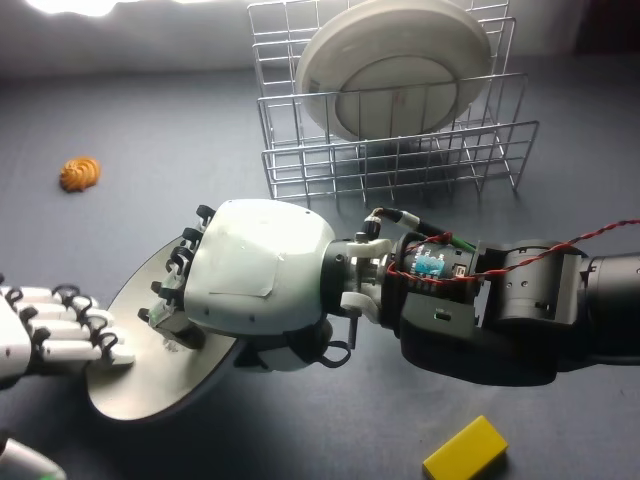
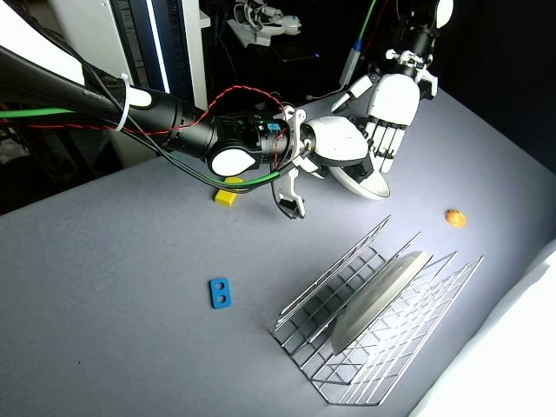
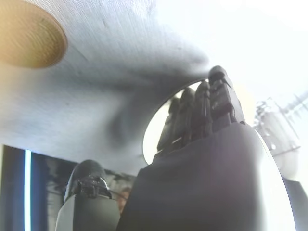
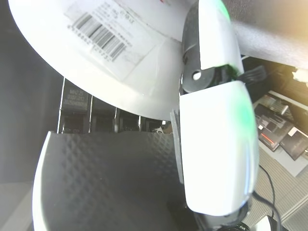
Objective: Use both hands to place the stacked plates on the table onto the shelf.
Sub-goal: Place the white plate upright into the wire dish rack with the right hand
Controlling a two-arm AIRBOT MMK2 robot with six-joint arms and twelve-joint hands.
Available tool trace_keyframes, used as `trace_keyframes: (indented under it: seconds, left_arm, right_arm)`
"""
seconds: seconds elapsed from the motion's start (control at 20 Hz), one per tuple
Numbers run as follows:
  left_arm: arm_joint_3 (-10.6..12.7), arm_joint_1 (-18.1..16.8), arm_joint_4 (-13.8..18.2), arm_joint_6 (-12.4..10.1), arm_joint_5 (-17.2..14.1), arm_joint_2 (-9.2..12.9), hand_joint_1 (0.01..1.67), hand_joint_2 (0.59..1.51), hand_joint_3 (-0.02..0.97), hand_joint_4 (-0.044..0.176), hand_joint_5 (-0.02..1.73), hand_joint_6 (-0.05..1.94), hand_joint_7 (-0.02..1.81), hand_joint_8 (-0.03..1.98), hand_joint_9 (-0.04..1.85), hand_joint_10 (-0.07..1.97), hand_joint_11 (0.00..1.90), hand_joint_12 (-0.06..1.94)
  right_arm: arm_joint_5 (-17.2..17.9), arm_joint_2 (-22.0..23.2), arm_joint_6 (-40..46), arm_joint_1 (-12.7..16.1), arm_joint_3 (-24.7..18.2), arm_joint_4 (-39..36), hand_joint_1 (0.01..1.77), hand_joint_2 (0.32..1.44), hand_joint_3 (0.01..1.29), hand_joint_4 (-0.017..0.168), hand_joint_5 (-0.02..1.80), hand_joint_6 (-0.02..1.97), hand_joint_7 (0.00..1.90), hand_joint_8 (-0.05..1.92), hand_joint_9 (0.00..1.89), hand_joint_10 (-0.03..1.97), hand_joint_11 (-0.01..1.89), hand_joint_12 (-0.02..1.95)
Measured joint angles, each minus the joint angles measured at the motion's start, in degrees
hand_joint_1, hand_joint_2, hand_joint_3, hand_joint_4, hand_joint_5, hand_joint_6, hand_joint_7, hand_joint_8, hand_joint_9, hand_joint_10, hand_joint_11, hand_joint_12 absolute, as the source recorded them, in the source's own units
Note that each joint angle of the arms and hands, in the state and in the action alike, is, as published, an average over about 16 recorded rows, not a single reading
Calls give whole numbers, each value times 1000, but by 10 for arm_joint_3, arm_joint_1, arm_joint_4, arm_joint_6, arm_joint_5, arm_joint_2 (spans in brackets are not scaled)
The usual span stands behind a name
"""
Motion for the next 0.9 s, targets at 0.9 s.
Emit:
trace_keyframes:
  seconds: [0.9]
  left_arm:
    - [62, -138, -48, -3, 41, 1, 23, 1062, 9, 5, 71, 10, 74, 0, 44, 10, 21, 57]
  right_arm:
    - [7, 59, 2, 8, -63, -15, 1295, 968, 14, 3, 861, 1008, 959, 951, 951, 1091, 862, 1271]
